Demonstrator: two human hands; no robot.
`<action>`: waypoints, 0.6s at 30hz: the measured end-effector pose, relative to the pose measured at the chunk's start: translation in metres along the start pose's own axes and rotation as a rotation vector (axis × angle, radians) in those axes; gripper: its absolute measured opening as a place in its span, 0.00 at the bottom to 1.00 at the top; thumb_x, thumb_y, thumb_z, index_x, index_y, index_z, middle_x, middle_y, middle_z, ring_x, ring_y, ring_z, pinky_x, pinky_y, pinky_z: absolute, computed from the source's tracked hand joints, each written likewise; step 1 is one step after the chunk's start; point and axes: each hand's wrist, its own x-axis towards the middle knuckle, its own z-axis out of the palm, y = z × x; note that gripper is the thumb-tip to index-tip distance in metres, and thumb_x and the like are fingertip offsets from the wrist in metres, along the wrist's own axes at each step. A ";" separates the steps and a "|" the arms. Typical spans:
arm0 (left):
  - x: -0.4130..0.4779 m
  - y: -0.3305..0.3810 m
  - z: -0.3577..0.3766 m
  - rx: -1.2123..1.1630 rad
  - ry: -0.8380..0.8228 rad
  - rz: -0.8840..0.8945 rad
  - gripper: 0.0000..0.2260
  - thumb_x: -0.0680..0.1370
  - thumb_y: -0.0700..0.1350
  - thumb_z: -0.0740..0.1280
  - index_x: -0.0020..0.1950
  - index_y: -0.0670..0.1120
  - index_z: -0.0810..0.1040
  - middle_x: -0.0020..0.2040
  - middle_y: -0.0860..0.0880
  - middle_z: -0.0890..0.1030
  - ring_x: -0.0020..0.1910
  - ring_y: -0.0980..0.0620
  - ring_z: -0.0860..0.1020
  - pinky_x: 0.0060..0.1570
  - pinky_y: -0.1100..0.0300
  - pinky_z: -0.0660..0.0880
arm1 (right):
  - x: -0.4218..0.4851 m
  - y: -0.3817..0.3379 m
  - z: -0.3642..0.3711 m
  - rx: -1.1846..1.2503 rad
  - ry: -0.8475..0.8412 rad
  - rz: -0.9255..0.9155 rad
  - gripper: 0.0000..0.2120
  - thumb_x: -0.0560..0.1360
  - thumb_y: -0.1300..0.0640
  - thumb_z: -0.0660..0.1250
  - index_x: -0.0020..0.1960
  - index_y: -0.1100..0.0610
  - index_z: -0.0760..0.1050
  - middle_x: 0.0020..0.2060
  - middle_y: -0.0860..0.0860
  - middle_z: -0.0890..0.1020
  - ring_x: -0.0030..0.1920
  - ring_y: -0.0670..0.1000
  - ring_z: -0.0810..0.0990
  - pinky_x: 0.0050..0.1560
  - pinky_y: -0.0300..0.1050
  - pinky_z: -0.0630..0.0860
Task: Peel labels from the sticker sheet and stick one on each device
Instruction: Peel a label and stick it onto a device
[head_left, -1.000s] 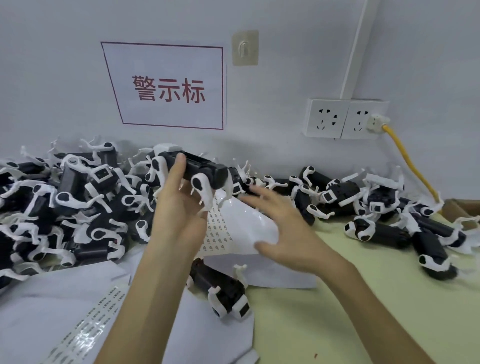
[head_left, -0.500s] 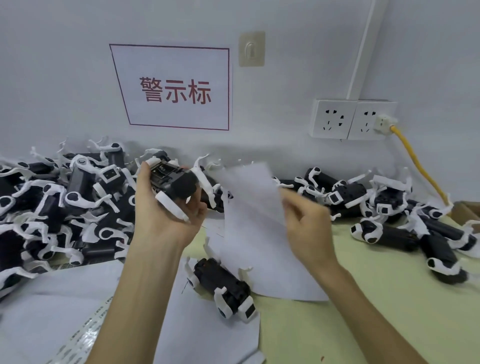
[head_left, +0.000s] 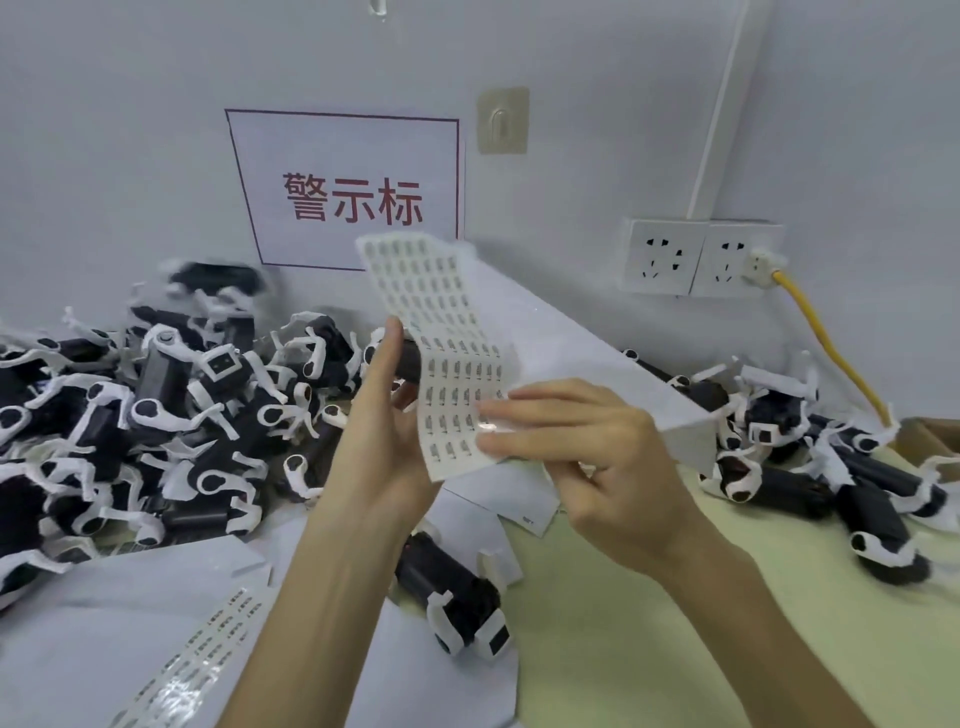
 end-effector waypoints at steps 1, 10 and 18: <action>-0.001 0.000 0.000 0.044 -0.030 -0.018 0.31 0.77 0.62 0.67 0.75 0.45 0.74 0.70 0.41 0.78 0.68 0.39 0.78 0.72 0.42 0.69 | 0.000 -0.001 0.000 0.009 -0.031 0.016 0.21 0.69 0.74 0.64 0.50 0.55 0.88 0.54 0.47 0.86 0.59 0.52 0.82 0.56 0.57 0.79; -0.005 0.003 0.000 0.457 -0.045 0.053 0.36 0.69 0.70 0.68 0.72 0.52 0.77 0.66 0.45 0.82 0.68 0.42 0.78 0.67 0.39 0.72 | 0.006 -0.013 -0.011 0.024 -0.140 0.104 0.18 0.64 0.66 0.62 0.44 0.52 0.86 0.72 0.46 0.75 0.76 0.48 0.66 0.71 0.59 0.68; -0.001 -0.016 0.009 0.379 0.010 0.214 0.26 0.71 0.40 0.73 0.68 0.42 0.74 0.60 0.39 0.84 0.50 0.43 0.85 0.42 0.52 0.83 | 0.009 -0.017 -0.013 0.104 0.072 0.244 0.06 0.78 0.53 0.68 0.55 0.49 0.80 0.54 0.40 0.82 0.59 0.45 0.80 0.58 0.40 0.74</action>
